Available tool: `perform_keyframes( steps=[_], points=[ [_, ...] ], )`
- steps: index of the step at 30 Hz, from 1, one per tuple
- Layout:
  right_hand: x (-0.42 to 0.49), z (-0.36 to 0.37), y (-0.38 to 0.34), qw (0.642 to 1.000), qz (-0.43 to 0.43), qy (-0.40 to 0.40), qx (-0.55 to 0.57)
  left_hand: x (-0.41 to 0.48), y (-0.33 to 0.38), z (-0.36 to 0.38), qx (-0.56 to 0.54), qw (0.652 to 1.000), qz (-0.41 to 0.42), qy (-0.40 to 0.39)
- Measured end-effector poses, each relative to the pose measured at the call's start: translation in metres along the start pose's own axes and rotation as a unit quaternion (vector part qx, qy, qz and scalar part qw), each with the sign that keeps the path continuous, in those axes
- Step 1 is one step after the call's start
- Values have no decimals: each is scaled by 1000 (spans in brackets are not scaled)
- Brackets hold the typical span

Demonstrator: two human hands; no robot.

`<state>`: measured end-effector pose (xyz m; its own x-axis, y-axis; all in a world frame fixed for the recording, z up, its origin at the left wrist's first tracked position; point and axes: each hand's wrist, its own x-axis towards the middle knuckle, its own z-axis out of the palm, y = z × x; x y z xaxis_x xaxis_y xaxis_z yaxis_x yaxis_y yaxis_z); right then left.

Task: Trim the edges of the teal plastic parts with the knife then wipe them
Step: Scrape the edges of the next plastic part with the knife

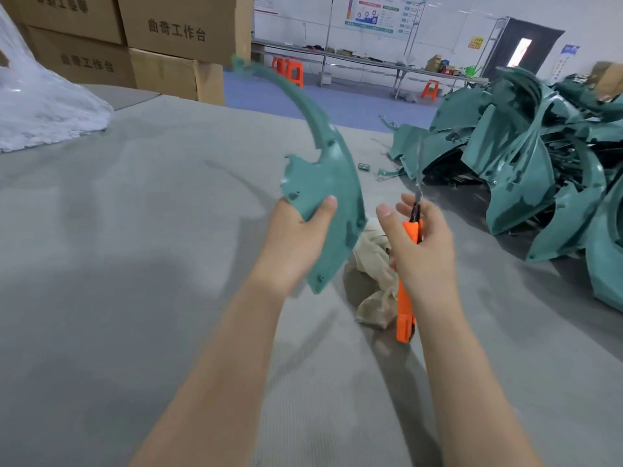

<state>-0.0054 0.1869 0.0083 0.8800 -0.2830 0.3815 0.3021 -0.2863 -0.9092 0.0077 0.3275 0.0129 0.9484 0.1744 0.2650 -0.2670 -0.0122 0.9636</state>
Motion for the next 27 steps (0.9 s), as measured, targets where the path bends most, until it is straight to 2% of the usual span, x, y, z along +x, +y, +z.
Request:
perform_keyframes(
  steps=[2, 6, 8, 10, 13, 15, 16, 18, 20, 22, 24, 27],
  points=[
    [-2, 1, -2, 1000, -7, -14, 23, -6, 2, 6, 81, 996, 27, -41],
    [-7, 5, -8, 990, -18, -113, 87, -15, 2, 21, 202, 964, 119, -128],
    [-7, 4, -10, 983, -9, -153, 98, -14, -4, 24, 271, 939, 125, -167],
    [-5, 2, -8, 981, 5, -172, 92, -15, -9, 25, 360, 909, 91, -191],
    [-1, 2, -1, 991, 6, -131, 26, -14, -12, 21, 421, 872, 72, -238],
    [5, -2, 5, 996, 24, -90, 4, -9, -10, 9, 385, 878, 65, -278],
    [7, -5, 5, 996, 41, -79, 10, -5, -8, 2, 356, 896, 58, -261],
    [8, -10, 2, 993, 67, -87, 46, 3, -10, -10, 344, 926, 53, -143],
    [5, -13, -1, 985, 83, -128, 86, 8, -15, -16, 382, 922, 15, -60],
    [2, -13, -2, 976, 83, -172, 102, 9, -21, -19, 410, 909, -33, -73],
    [2, -14, -2, 971, 95, -188, 115, 10, -24, -21, 399, 911, -57, -85],
    [3, -16, -1, 962, 112, -203, 146, 11, -28, -17, 376, 922, -45, -74]
  ],
)
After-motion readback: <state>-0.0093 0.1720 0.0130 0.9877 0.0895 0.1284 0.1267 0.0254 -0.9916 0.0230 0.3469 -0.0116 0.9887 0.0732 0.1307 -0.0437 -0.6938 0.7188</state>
